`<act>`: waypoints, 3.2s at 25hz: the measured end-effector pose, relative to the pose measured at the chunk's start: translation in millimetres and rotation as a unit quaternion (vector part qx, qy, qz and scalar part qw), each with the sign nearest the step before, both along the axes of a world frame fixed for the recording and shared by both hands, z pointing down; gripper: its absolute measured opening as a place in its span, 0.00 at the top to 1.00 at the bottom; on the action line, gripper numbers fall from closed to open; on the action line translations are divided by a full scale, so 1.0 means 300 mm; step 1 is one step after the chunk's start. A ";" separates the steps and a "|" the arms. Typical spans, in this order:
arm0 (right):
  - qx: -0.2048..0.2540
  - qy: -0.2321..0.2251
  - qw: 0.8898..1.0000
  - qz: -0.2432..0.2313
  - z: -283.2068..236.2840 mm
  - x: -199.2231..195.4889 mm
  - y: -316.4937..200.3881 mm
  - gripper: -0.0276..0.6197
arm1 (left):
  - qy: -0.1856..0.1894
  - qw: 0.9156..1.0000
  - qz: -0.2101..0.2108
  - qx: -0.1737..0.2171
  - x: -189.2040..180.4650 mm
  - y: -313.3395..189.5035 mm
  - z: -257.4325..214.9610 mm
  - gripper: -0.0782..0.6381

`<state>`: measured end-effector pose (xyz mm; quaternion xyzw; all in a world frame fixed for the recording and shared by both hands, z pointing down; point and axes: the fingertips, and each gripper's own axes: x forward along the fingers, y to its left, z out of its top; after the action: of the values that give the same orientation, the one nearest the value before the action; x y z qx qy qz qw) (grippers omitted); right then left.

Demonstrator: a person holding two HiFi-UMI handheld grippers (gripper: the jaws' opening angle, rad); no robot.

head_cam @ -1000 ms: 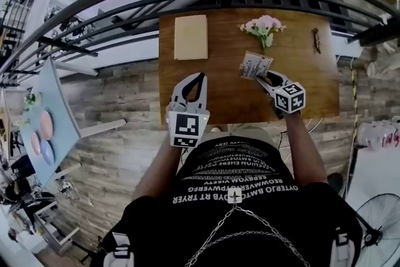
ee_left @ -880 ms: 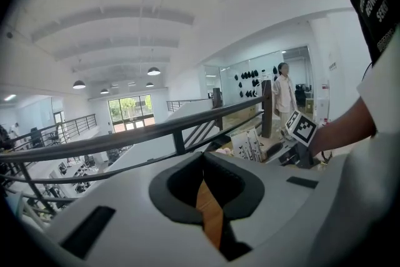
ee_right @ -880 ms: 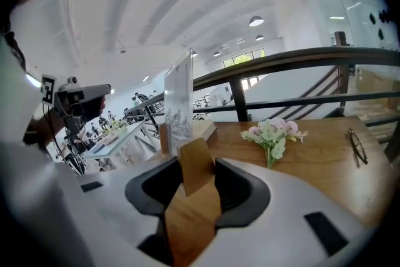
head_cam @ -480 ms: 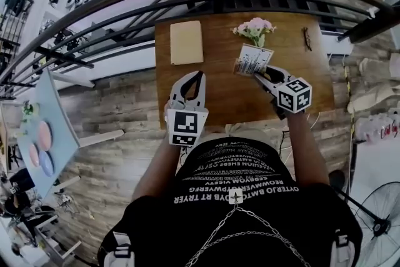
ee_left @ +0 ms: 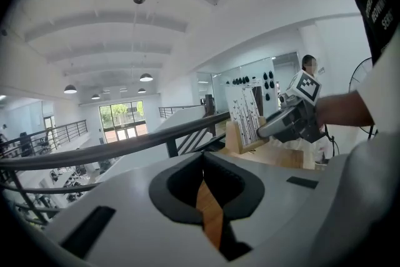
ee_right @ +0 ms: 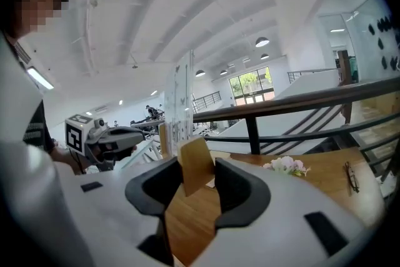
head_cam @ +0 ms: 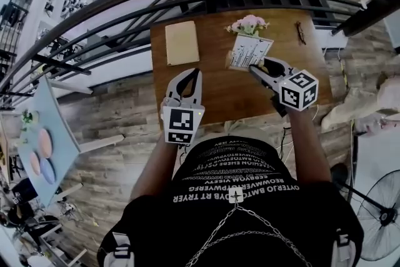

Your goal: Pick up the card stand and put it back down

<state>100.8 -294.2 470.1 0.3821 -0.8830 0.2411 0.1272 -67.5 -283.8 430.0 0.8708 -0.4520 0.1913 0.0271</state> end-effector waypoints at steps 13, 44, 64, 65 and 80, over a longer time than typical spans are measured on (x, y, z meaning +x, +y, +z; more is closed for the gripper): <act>0.016 0.009 1.000 0.006 -0.055 0.042 0.019 0.68 | -0.004 1.000 0.020 -0.016 0.058 0.007 0.029 0.85; -0.076 0.018 0.996 -0.032 0.619 0.094 -0.278 0.68 | -0.019 0.996 -0.043 -0.080 0.114 -0.272 0.220 0.85; -0.090 0.101 0.989 -0.063 1.049 0.095 -0.269 0.68 | -0.038 0.990 -0.068 -0.117 0.052 -0.254 0.296 0.85; -0.084 0.108 0.988 -0.066 1.054 0.094 -0.268 0.68 | -0.040 0.990 -0.067 -0.117 0.048 -0.250 0.295 0.85; -0.050 0.217 0.975 -0.009 0.978 0.166 -0.150 0.61 | -0.018 0.995 -0.051 -0.082 -0.038 -0.082 0.184 0.85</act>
<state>150.7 -339.2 763.5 0.4104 -0.8247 0.1947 0.3369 -78.9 -308.4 485.2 0.8376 -0.4793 0.2422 0.1000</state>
